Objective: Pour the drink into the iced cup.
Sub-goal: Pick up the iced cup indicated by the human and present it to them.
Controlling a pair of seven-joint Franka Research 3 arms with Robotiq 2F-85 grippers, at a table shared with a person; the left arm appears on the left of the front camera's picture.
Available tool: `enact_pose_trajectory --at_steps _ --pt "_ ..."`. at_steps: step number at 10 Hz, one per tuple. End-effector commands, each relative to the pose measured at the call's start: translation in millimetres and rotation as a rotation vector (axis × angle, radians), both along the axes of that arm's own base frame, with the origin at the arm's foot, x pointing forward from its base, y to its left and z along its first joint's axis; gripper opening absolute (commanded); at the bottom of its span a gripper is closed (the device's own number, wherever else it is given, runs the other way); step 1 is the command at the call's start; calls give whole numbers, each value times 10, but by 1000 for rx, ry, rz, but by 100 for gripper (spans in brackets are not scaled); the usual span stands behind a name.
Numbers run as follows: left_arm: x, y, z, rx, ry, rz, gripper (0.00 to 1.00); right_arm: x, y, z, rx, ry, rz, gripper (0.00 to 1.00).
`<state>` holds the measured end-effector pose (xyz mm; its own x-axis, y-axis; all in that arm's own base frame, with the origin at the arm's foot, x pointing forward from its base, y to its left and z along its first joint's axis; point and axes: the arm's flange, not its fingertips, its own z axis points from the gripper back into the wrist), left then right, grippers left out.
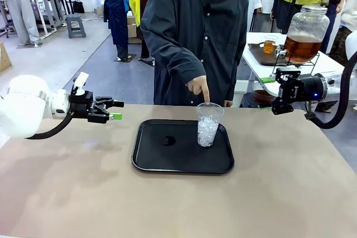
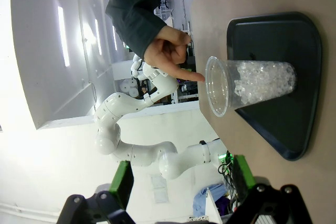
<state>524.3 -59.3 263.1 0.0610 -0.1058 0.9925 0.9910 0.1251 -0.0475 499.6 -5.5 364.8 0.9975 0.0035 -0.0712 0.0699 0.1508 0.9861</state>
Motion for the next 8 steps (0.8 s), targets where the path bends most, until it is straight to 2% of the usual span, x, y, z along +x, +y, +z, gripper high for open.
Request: enact_pose_trajectory --at_steps 1,3,5,7,8 --pt "-1 8 2 -6 0 4 100 9 -1 61 -1 -105 -19 100" --pt "-1 8 2 -6 0 4 100 12 38 134 -11 -415 0 100" --pt "-1 8 2 -6 0 4 100 53 61 190 5 -650 67 100" --pt "-1 8 2 -6 0 4 100 110 86 198 -19 -827 129 100" --pt "-1 8 2 -6 0 4 100 148 102 175 -15 -881 143 100"
